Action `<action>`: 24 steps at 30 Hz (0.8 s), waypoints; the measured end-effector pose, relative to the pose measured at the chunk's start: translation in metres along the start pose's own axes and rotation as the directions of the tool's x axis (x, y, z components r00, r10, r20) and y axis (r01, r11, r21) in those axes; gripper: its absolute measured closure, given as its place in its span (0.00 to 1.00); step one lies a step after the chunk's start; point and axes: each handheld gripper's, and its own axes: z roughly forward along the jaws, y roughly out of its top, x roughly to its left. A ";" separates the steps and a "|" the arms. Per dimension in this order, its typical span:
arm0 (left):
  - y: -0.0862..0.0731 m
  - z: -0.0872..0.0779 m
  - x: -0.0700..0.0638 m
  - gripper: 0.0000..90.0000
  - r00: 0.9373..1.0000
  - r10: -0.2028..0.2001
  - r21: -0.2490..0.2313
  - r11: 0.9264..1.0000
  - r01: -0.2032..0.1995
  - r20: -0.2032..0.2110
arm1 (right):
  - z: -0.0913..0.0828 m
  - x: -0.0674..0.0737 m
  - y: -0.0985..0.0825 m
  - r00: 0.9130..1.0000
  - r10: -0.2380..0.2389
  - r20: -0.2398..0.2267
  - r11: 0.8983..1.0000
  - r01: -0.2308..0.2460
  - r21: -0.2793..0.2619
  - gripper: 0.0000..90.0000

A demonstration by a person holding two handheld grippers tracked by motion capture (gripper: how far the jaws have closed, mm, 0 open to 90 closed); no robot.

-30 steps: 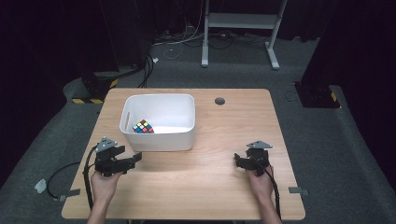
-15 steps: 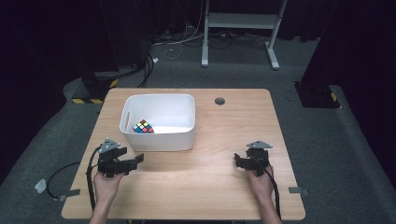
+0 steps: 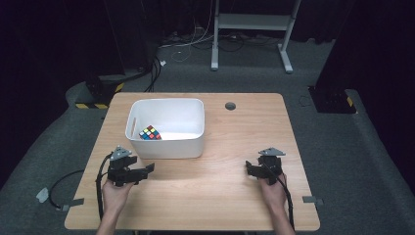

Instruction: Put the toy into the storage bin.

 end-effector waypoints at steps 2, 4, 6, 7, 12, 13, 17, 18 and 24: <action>0.000 0.001 0.000 0.22 1.000 0.002 0.002 1.000 -0.002 0.002 | 0.000 0.000 0.000 1.000 0.000 0.000 1.000 0.000 0.000 0.21; 0.000 0.003 -0.001 0.22 1.000 0.005 0.006 1.000 -0.005 -0.002 | 0.000 0.000 0.000 1.000 0.000 0.000 1.000 0.000 0.000 0.21; 0.000 0.004 -0.001 0.23 1.000 0.003 0.006 1.000 -0.003 -0.003 | 0.000 0.000 0.000 1.000 0.000 0.000 1.000 0.000 0.000 0.22; -0.001 0.005 0.000 0.23 1.000 0.003 0.008 1.000 -0.003 -0.005 | 0.000 0.000 0.000 1.000 0.000 0.000 1.000 0.000 0.000 0.21; -0.002 0.008 0.000 0.23 1.000 0.001 0.019 1.000 0.000 -0.009 | 0.000 0.000 0.000 1.000 0.000 0.000 1.000 0.000 0.000 0.21; -0.002 0.008 0.000 0.23 1.000 0.005 0.024 1.000 -0.005 -0.012 | 0.000 0.000 0.000 1.000 0.000 0.000 1.000 0.000 0.000 0.22; -0.003 0.010 0.000 0.23 1.000 0.007 0.031 0.999 -0.006 -0.019 | 0.000 0.000 0.000 1.000 0.000 0.000 1.000 0.000 0.000 0.21; -0.003 0.011 0.001 0.23 1.000 0.008 0.033 0.999 -0.007 -0.020 | 0.000 0.000 0.000 1.000 0.000 0.000 1.000 0.000 0.000 0.21; -0.004 0.015 -0.001 0.23 1.000 0.008 0.037 0.999 -0.007 -0.023 | 0.000 0.000 0.000 1.000 0.000 0.000 1.000 0.000 0.000 0.22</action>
